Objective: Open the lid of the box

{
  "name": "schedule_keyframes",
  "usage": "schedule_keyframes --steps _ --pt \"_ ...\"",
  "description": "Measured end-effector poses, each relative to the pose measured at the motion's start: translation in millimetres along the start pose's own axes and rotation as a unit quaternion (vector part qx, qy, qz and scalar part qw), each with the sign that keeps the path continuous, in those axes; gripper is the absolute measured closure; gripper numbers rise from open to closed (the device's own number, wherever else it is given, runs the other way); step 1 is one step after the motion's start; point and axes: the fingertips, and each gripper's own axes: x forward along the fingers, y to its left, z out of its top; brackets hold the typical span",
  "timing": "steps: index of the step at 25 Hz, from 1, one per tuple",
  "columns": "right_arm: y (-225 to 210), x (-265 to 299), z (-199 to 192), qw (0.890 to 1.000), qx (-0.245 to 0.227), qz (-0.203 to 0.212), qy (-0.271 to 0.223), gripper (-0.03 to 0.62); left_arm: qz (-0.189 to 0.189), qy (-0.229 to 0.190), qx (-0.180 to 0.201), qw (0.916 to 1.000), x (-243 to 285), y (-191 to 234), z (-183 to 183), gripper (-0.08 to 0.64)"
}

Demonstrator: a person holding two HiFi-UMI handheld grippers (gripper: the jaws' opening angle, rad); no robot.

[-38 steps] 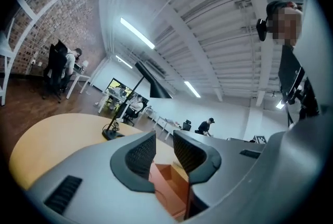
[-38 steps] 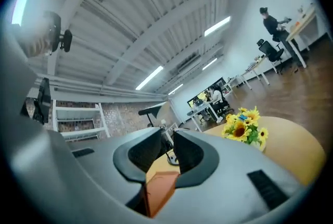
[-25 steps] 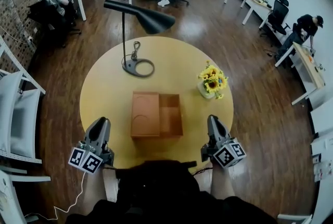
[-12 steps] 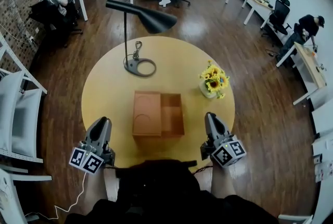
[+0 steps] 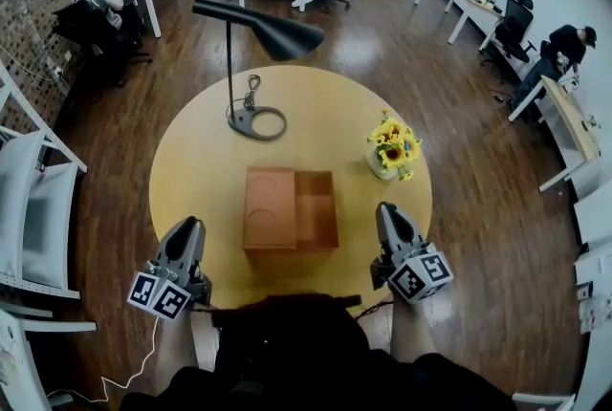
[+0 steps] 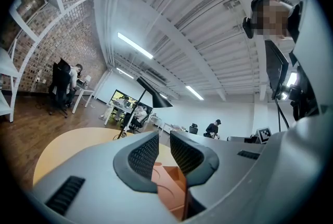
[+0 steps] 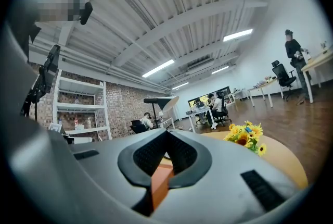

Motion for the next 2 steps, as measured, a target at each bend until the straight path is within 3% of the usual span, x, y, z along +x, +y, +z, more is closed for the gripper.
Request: schedule_keyframes --steps 2 --pt "0.1 2.5 -2.0 1.0 -0.004 0.0 0.003 0.591 0.002 0.003 0.0 1.0 -0.4 2.2 -1.4 0.502"
